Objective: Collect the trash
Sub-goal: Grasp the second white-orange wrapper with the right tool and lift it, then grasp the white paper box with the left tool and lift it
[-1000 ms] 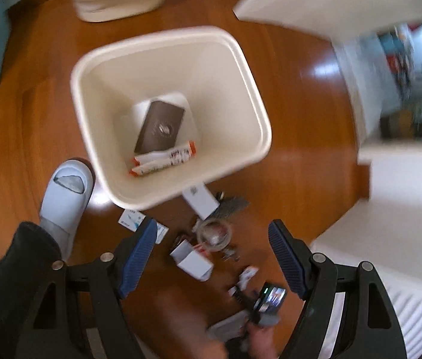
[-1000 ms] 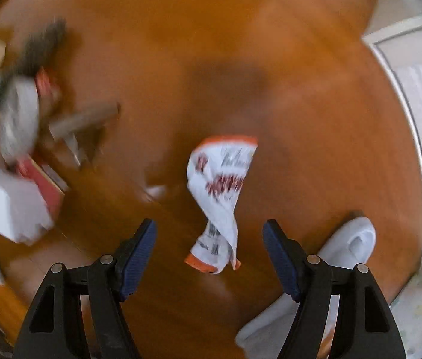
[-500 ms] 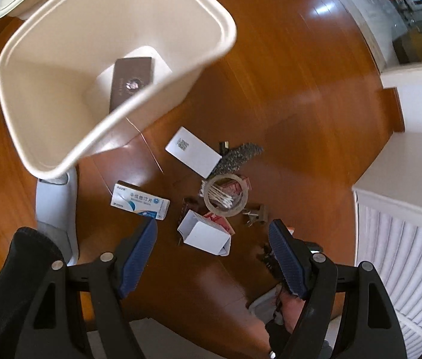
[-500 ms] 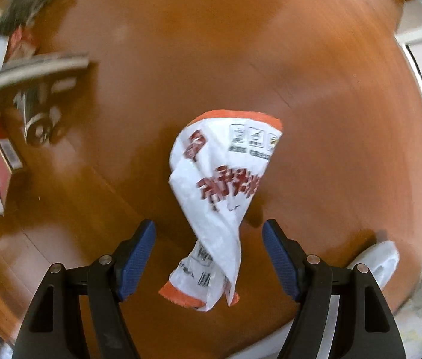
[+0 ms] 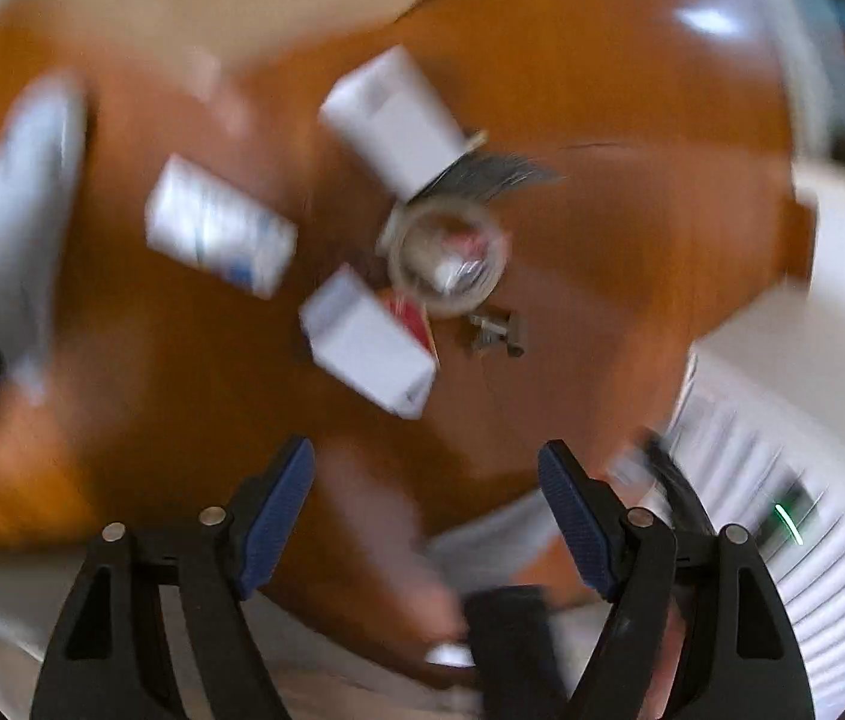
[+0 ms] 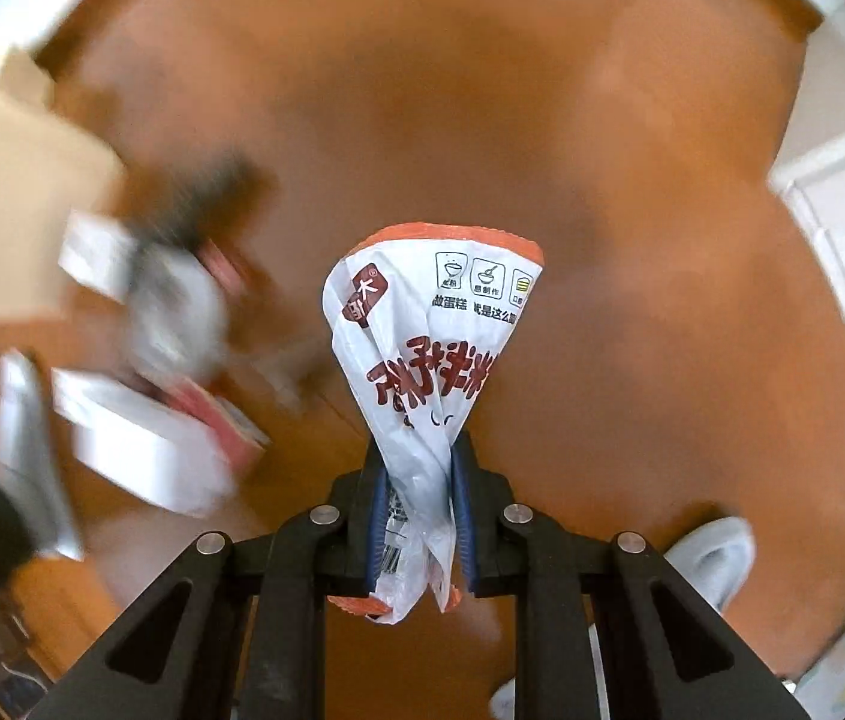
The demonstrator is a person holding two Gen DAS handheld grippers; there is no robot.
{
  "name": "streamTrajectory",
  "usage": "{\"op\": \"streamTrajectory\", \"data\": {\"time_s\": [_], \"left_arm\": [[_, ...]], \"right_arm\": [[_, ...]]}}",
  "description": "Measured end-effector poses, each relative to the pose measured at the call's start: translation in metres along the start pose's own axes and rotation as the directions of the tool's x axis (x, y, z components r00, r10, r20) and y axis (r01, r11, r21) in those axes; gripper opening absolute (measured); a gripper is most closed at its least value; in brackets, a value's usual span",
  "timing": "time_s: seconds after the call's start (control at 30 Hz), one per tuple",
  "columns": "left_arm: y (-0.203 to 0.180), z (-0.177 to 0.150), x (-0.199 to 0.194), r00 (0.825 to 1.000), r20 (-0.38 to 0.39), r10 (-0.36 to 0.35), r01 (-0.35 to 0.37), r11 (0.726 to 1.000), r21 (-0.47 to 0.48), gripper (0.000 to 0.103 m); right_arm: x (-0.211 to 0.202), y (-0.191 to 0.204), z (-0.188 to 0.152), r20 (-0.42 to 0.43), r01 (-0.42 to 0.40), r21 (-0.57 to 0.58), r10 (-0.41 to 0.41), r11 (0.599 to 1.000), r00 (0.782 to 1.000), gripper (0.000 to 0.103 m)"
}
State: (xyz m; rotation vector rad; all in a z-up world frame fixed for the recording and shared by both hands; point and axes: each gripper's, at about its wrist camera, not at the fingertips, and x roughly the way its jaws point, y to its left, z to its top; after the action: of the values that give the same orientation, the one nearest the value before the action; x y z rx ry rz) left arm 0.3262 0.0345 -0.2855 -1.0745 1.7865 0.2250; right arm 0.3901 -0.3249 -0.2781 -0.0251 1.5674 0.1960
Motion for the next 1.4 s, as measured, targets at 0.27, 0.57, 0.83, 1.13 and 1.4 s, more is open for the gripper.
{"op": "streamTrajectory", "data": {"time_s": [0.27,0.57,0.83,1.13,1.4], "left_arm": [[0.055,0.0,0.096,0.971,0.045,-0.235,0.236,0.904,-0.358,0.084],[0.055,0.008,0.149,0.987,0.134,-0.093,0.15,0.844,-0.515,0.085],[0.043,0.025,0.161,0.987,0.154,0.051,0.031,0.872,-0.489,0.085],[0.054,0.03,0.143,0.984,0.176,0.026,0.047,0.916,-0.398,0.051],[-0.003,0.019,0.021,0.962,0.265,-0.064,0.097,0.989,-0.115,0.051]], "right_arm": [[-0.236,0.039,-0.004,0.341,-0.156,-0.076,0.173,0.985,0.924,0.021],[-0.273,0.038,-0.044,0.455,-0.212,-0.109,0.238,0.971,0.858,0.021],[-0.258,0.019,-0.039,0.428,-0.237,-0.059,0.238,0.97,0.872,0.021],[-0.259,0.023,-0.036,0.445,-0.255,-0.033,0.242,0.966,0.862,0.021],[-0.254,0.047,-0.025,0.426,-0.271,-0.059,0.269,0.961,0.864,0.021]]}}
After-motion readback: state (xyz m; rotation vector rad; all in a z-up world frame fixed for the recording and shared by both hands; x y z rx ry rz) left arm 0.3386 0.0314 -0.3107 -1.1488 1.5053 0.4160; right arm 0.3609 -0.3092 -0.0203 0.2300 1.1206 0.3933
